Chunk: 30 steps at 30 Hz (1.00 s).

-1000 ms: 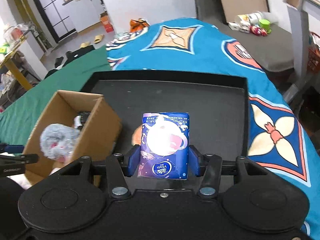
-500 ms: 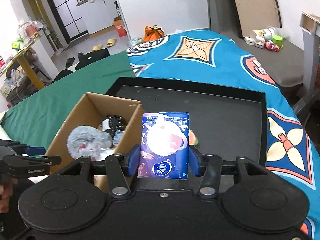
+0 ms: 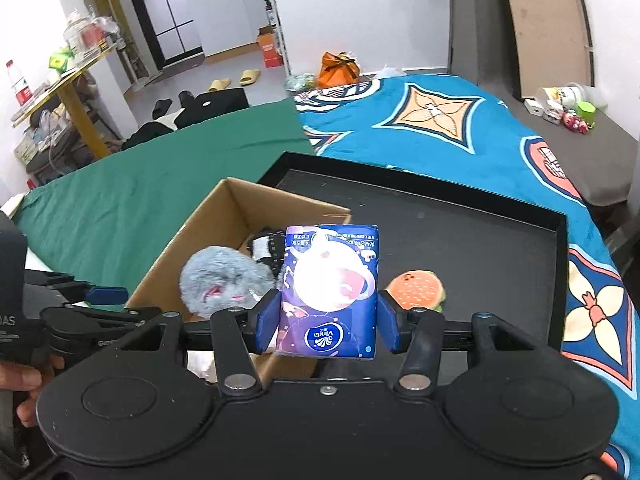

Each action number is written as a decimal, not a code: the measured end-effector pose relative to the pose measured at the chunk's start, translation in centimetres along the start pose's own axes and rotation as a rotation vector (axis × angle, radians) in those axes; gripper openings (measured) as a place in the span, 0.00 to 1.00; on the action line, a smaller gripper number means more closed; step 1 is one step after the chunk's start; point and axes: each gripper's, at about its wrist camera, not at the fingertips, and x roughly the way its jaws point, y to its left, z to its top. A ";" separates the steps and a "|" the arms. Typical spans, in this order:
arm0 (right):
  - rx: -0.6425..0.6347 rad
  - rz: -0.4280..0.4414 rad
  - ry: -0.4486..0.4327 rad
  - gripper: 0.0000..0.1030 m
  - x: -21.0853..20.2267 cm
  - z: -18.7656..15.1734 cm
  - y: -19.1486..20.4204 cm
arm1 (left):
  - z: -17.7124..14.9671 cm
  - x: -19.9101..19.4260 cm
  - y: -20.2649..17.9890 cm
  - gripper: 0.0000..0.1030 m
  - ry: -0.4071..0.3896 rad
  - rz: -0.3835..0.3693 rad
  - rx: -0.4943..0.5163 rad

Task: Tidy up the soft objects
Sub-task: 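Carry the purple tissue packet with the right tool toward the box, then lower the purple tissue packet into the box and open the right tool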

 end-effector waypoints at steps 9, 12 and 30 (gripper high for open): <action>-0.051 0.017 0.023 0.49 0.5 0.1 3.2 | -0.4 0.0 0.7 0.24 -0.012 -0.055 -0.016; -0.067 0.022 0.035 0.49 0.9 0.1 4.1 | -0.4 0.1 0.9 0.16 -0.017 -0.087 -0.021; -0.122 0.081 0.129 0.69 1.9 -0.8 7.7 | -0.7 0.2 1.6 0.09 -0.032 -0.154 -0.035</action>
